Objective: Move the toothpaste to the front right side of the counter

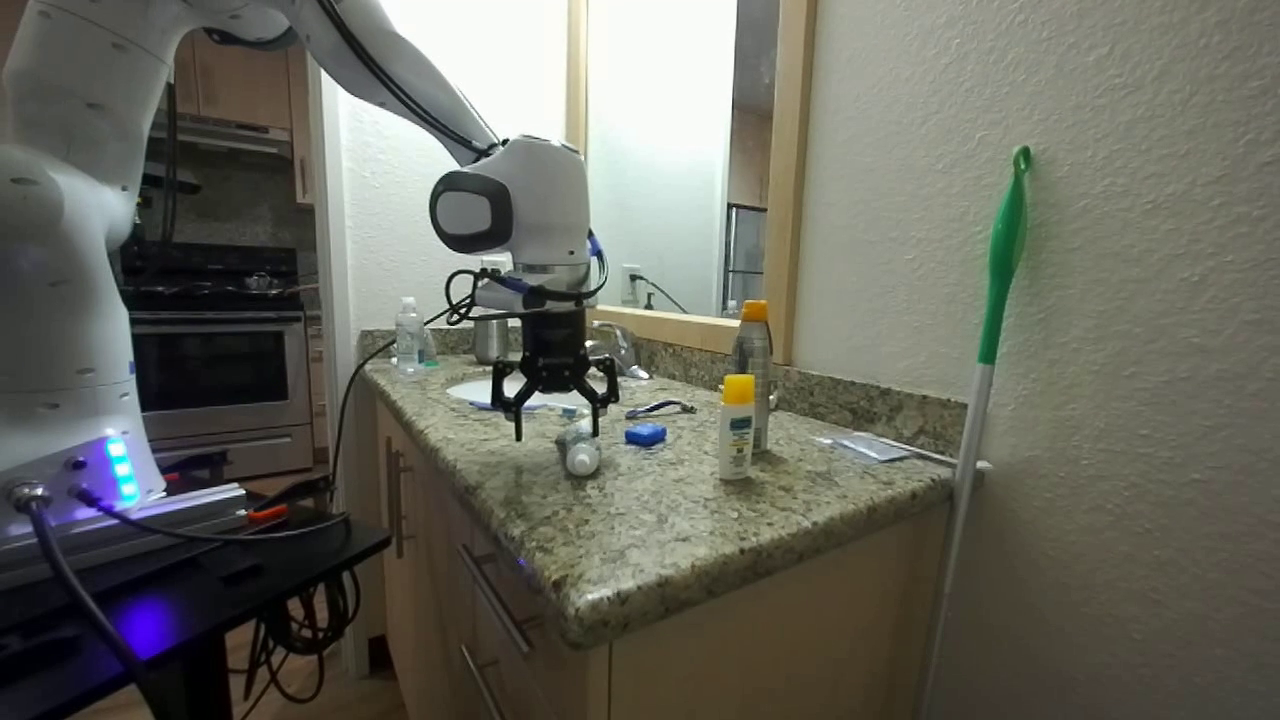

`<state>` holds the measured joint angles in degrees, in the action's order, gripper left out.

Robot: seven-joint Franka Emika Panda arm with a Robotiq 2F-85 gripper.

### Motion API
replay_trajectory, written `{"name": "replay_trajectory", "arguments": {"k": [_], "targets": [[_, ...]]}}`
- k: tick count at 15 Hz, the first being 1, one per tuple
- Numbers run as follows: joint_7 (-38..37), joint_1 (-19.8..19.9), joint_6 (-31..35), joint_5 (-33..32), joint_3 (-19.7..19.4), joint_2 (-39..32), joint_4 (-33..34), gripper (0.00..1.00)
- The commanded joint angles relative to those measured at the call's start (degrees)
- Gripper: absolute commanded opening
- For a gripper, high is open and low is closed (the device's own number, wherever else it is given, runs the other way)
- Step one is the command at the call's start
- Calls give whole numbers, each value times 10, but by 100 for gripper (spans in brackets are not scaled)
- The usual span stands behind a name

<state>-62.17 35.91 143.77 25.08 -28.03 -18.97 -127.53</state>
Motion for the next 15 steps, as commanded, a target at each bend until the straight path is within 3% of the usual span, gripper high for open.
{"name": "replay_trajectory", "arguments": {"k": [1, 5, 6, 15], "targets": [[-1, -4, -2, 1, -4, -2, 1, 100], [-1, -4, -2, -1, -4, -6, 2, 100], [9, 2, -6, 5, -1, -7, 5, 81], [26, 3, -2, 12, 4, 4, -1, 16]]}}
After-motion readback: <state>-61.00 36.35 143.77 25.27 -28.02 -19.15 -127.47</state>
